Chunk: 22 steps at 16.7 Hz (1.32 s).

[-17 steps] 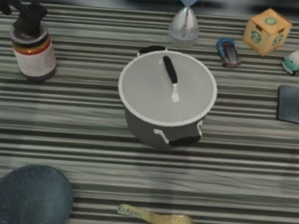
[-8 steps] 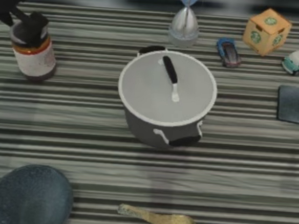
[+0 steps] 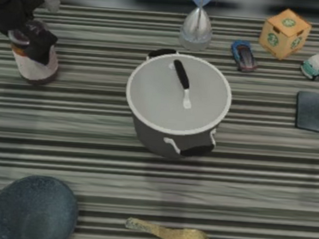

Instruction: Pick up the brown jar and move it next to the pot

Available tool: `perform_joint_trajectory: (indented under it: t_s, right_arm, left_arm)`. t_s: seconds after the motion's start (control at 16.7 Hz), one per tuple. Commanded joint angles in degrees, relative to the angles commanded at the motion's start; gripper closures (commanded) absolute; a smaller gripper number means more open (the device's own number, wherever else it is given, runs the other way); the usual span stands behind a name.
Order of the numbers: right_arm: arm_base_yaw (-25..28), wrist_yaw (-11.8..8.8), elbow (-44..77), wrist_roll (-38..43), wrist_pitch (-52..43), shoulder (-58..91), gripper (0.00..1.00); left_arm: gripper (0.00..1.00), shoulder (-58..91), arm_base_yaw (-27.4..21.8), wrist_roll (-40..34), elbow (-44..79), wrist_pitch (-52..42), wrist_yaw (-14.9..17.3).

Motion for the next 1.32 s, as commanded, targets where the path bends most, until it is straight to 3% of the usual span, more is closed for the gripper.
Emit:
perform_joint_trajectory:
  t_s: [0.24, 1.02, 1.32]
  right_arm:
    - [0.0, 0.0, 0.0, 0.0, 0.0, 0.0, 0.0]
    - [0.0, 0.0, 0.0, 0.0, 0.0, 0.0, 0.0]
    - [0.0, 0.0, 0.0, 0.0, 0.0, 0.0, 0.0]
  left_arm:
    - [0.0, 0.02, -0.01, -0.02, -0.31, 0.33, 0.0]
    - [0.98, 0.02, -0.01, -0.02, -0.31, 0.33, 0.0]
    - [1.0, 0.02, -0.01, -0.02, -0.31, 0.33, 0.0]
